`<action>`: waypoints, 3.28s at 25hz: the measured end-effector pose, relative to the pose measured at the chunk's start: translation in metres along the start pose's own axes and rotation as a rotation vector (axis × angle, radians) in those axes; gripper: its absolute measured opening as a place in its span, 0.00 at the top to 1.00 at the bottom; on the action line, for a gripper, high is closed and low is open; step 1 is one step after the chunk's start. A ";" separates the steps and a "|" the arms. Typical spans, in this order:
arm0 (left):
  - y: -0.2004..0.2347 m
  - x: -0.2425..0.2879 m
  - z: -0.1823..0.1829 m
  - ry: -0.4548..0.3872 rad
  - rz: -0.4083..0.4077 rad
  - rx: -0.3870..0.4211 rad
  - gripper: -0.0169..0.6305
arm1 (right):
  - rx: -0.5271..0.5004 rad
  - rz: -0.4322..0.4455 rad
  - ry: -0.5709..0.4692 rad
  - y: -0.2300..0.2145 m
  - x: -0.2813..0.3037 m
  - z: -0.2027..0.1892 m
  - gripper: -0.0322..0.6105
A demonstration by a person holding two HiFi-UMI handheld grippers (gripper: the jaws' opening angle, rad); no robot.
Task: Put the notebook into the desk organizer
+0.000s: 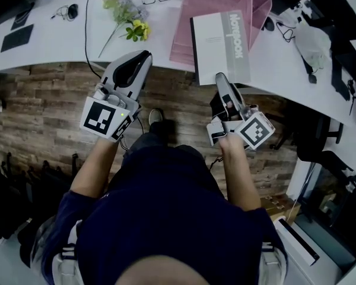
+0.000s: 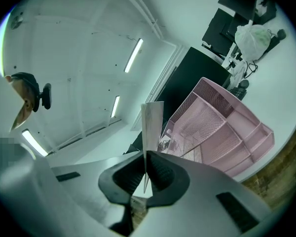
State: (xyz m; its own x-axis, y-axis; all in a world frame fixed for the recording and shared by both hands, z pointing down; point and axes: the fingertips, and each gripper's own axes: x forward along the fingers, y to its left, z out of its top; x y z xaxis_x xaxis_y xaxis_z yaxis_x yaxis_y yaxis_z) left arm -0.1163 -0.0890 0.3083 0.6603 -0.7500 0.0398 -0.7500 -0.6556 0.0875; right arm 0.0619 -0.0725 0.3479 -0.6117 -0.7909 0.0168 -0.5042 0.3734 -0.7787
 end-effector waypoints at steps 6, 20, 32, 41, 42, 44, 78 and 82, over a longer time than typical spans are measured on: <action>0.024 0.013 0.003 -0.001 -0.029 -0.001 0.91 | -0.002 -0.020 -0.026 -0.004 0.024 0.007 0.93; 0.053 0.031 0.000 0.000 -0.047 -0.016 0.91 | -0.006 -0.050 -0.041 -0.016 0.053 0.016 0.93; 0.047 0.049 -0.008 0.028 -0.032 -0.014 0.91 | 0.035 -0.034 -0.021 -0.034 0.055 0.018 0.93; 0.033 0.065 -0.005 0.044 0.003 0.007 0.91 | 0.100 -0.003 0.010 -0.053 0.054 0.022 0.93; 0.032 0.066 -0.004 0.046 0.008 0.009 0.91 | 0.104 -0.001 0.016 -0.055 0.054 0.022 0.93; 0.030 0.069 -0.004 0.050 0.017 0.013 0.91 | 0.118 0.003 0.026 -0.059 0.054 0.021 0.93; 0.010 0.061 -0.027 0.118 0.036 0.008 0.91 | 0.247 -0.068 0.059 -0.100 0.039 -0.010 0.89; 0.006 0.061 -0.029 0.124 0.031 0.005 0.91 | 0.257 -0.077 0.062 -0.105 0.037 -0.012 0.88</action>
State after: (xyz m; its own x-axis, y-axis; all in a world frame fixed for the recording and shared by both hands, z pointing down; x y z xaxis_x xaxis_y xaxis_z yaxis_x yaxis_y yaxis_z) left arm -0.0793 -0.1363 0.3405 0.6364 -0.7534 0.1654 -0.7700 -0.6330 0.0795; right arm 0.0852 -0.1353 0.4380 -0.6176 -0.7781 0.1144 -0.3843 0.1717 -0.9071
